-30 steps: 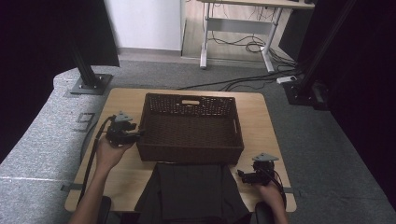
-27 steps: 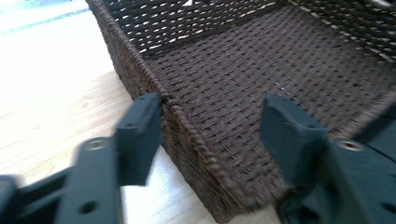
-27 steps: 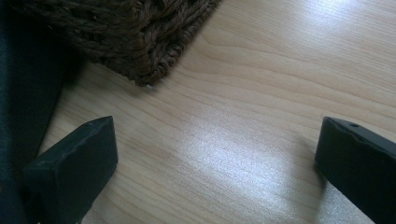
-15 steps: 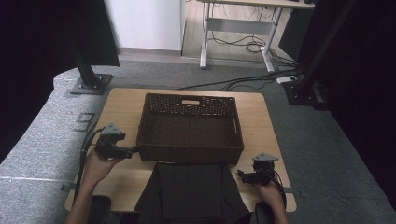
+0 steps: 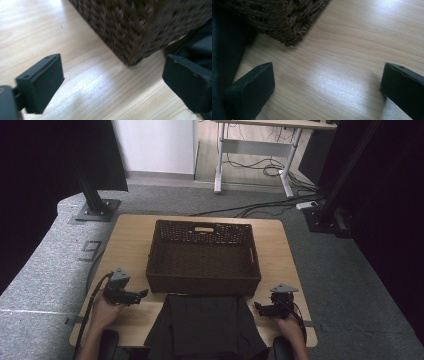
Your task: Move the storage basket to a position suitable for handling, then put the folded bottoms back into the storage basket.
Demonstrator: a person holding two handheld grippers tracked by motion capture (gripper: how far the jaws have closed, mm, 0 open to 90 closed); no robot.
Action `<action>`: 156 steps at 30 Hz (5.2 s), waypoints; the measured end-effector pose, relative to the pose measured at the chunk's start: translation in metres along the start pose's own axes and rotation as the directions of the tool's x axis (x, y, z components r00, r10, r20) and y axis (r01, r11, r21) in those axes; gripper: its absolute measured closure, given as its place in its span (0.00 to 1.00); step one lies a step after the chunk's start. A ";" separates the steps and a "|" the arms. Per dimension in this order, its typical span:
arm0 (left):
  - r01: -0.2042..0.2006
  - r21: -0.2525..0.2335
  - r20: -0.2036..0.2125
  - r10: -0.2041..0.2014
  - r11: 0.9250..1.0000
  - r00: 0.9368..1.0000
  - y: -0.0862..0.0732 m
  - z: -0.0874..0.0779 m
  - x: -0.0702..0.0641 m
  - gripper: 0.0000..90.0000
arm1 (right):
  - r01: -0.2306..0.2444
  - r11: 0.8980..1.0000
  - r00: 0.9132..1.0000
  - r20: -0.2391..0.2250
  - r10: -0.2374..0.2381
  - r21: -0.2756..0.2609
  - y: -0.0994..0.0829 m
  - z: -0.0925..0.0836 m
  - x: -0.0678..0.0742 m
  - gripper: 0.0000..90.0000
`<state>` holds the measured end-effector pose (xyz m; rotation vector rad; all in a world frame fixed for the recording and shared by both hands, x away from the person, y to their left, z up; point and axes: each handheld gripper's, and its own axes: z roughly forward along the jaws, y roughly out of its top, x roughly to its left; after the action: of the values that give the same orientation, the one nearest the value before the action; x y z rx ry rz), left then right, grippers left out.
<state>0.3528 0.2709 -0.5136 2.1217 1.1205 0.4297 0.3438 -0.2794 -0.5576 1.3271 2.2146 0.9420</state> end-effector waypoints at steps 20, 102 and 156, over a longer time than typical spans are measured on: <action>-0.044 0.068 0.016 0.043 0.997 0.999 -0.015 0.035 -0.010 0.00 | 0.001 1.000 1.000 0.000 -0.001 0.000 0.000 0.000 0.000 0.00; 0.089 0.124 0.331 -0.125 0.988 0.935 -0.020 0.018 -0.110 0.01 | 0.019 0.989 0.924 -0.382 0.038 0.145 0.015 -0.011 0.109 0.07; 0.034 -0.021 0.433 -0.021 0.999 0.901 0.021 -0.009 -0.127 0.73 | -0.025 1.000 0.882 -0.470 0.028 0.013 0.043 -0.043 0.120 0.76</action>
<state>0.2873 0.1619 -0.4889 2.0374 0.8755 -0.0471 0.2866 -0.1743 -0.4958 1.2301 2.5531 1.3923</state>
